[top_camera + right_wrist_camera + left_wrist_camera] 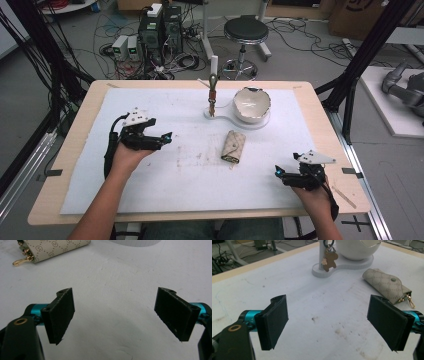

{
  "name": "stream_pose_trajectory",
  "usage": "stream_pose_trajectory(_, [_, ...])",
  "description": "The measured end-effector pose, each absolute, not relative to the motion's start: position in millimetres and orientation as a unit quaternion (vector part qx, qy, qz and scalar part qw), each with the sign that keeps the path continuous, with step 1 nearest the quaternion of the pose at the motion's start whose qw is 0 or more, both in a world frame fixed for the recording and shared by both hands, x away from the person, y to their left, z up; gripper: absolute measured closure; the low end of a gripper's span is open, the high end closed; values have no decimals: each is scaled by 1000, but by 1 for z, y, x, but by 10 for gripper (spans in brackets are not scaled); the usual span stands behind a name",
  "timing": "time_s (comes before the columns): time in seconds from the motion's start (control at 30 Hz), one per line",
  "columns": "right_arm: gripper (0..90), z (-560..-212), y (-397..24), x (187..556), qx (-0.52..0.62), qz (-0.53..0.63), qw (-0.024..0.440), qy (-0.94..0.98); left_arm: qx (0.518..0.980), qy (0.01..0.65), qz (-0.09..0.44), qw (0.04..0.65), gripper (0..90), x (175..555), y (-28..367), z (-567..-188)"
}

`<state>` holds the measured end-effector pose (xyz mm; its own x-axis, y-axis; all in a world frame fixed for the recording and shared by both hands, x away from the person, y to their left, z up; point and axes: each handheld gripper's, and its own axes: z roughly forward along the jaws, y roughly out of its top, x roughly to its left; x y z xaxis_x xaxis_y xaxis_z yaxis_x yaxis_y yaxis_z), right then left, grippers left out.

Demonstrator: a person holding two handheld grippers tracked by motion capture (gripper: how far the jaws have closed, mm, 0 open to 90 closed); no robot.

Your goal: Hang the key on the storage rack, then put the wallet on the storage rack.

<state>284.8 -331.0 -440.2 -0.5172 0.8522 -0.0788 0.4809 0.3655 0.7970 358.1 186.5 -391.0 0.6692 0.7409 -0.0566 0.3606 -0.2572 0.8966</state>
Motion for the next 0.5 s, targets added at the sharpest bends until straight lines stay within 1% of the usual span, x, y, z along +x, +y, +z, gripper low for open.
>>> stream_pose_trajectory(0.23, [168, -440, -330, 287, 418, 373, 249, 790, 763, 378, 184, 491, 167, 356, 197, -400])
stream_pose_trajectory(0.5, [167, -440, -328, 290, 419, 373, 247, 790, 767, 379, 170, 488, 166, 352, 192, -408])
